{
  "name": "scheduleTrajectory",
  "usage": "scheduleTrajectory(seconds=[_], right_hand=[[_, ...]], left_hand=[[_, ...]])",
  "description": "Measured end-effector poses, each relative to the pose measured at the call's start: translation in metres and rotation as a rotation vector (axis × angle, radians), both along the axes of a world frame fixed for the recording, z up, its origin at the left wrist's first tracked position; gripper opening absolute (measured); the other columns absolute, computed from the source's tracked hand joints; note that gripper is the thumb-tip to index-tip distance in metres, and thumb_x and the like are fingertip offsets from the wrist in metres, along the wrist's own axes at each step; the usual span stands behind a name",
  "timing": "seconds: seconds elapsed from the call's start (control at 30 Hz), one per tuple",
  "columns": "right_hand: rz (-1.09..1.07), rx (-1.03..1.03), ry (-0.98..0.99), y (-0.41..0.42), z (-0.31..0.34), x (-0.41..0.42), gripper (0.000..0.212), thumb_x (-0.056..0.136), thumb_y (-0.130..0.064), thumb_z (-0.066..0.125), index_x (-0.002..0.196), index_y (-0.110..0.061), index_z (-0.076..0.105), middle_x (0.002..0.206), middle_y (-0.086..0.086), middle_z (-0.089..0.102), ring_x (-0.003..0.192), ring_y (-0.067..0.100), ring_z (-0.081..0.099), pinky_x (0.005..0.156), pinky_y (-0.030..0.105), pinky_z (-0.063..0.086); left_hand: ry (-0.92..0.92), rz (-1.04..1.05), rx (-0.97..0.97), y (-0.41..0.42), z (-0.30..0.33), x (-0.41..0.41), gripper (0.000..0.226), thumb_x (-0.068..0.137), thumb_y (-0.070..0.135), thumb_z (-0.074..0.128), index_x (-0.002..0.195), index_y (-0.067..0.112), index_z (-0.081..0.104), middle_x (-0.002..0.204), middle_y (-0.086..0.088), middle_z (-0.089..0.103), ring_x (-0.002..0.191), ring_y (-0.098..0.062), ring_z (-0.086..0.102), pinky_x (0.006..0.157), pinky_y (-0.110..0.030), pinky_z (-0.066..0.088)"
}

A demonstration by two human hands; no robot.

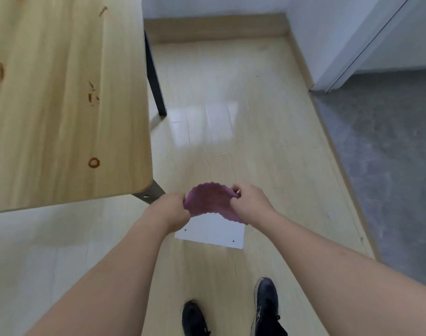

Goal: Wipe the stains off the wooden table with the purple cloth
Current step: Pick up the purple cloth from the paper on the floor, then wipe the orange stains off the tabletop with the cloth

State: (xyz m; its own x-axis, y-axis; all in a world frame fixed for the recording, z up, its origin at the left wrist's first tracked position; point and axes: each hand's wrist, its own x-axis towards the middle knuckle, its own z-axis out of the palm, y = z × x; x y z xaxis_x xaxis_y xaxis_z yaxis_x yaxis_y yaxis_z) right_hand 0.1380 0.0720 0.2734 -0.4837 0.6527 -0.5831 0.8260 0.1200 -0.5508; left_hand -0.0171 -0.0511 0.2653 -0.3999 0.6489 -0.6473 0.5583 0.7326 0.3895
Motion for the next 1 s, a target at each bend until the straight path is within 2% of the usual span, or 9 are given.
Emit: scheduleTrajectory(seconds=[0.07,0.13,0.2,0.27,0.37,0.5,0.67,0.83,1.0], right_hand=[[0.0,0.064,0.056,-0.012,0.063,-0.002,0.022,0.08,-0.005,0.043,0.086,-0.014,0.063,0.079,0.007,0.064,0.072,0.028,0.061,0.053,0.03,0.045],[-0.016,0.113,0.133,-0.023,0.115,-0.005,0.021,0.082,-0.006,0.044,0.086,-0.013,0.063,0.077,0.005,0.064,0.07,0.025,0.059,0.052,0.028,0.042],[-0.042,0.131,0.244,-0.035,0.16,-0.009,0.019,0.086,-0.007,0.046,0.087,-0.016,0.063,0.079,0.0,0.063,0.071,0.017,0.057,0.05,0.02,0.04],[-0.068,0.124,0.351,-0.046,0.194,-0.014,0.02,0.089,-0.008,0.046,0.088,-0.02,0.062,0.082,-0.004,0.063,0.075,0.011,0.057,0.053,0.016,0.038],[-0.042,0.128,0.45,-0.058,0.224,-0.026,0.021,0.091,-0.008,0.048,0.086,-0.024,0.061,0.084,-0.004,0.064,0.079,0.012,0.057,0.058,0.016,0.038],[0.049,0.105,0.489,-0.071,0.235,-0.057,0.022,0.092,-0.012,0.05,0.082,-0.029,0.059,0.085,-0.006,0.063,0.082,0.009,0.058,0.066,0.02,0.041],[0.097,0.087,0.43,-0.089,0.223,-0.107,0.025,0.092,-0.012,0.052,0.079,-0.032,0.058,0.086,-0.005,0.063,0.081,0.011,0.057,0.065,0.018,0.04],[0.043,0.035,0.278,-0.107,0.179,-0.146,0.02,0.092,-0.01,0.049,0.092,-0.02,0.066,0.091,-0.001,0.066,0.087,0.017,0.059,0.07,0.024,0.042],[-0.069,0.066,0.178,-0.098,0.139,-0.18,0.024,0.092,-0.01,0.047,0.093,-0.021,0.068,0.091,-0.002,0.065,0.088,0.019,0.059,0.073,0.027,0.043]], left_hand=[[-0.006,0.05,0.056,-0.015,0.061,0.001,0.007,0.08,0.015,0.044,0.073,0.018,0.045,0.077,-0.004,0.06,0.064,-0.019,0.056,0.056,-0.031,0.043],[0.008,0.123,0.126,-0.027,0.114,-0.002,0.008,0.079,0.014,0.045,0.071,0.016,0.043,0.074,-0.004,0.056,0.062,-0.019,0.049,0.052,-0.03,0.036],[0.008,0.222,0.188,-0.042,0.161,-0.011,0.011,0.079,0.014,0.047,0.07,0.016,0.042,0.069,-0.002,0.052,0.06,-0.018,0.045,0.05,-0.03,0.032],[-0.014,0.312,0.229,-0.06,0.194,-0.021,0.012,0.079,0.014,0.049,0.07,0.015,0.041,0.065,-0.001,0.049,0.058,-0.018,0.043,0.051,-0.03,0.031],[-0.024,0.378,0.243,-0.09,0.224,-0.04,0.007,0.075,0.013,0.05,0.074,0.012,0.044,0.066,-0.007,0.053,0.061,-0.022,0.047,0.056,-0.034,0.038],[0.018,0.478,0.261,-0.126,0.234,-0.069,0.008,0.074,0.007,0.05,0.075,0.011,0.043,0.062,-0.009,0.053,0.059,-0.024,0.049,0.056,-0.035,0.039],[-0.001,0.499,0.248,-0.155,0.216,-0.108,0.014,0.078,0.003,0.049,0.075,0.013,0.041,0.066,-0.007,0.049,0.061,-0.022,0.045,0.055,-0.033,0.037],[-0.039,0.387,0.138,-0.157,0.186,-0.161,0.01,0.078,0.006,0.048,0.074,0.014,0.042,0.067,-0.007,0.052,0.061,-0.021,0.048,0.053,-0.032,0.04],[-0.049,0.255,0.081,-0.124,0.158,-0.209,0.01,0.078,0.008,0.047,0.074,0.015,0.042,0.067,-0.004,0.053,0.061,-0.021,0.048,0.052,-0.03,0.038]])
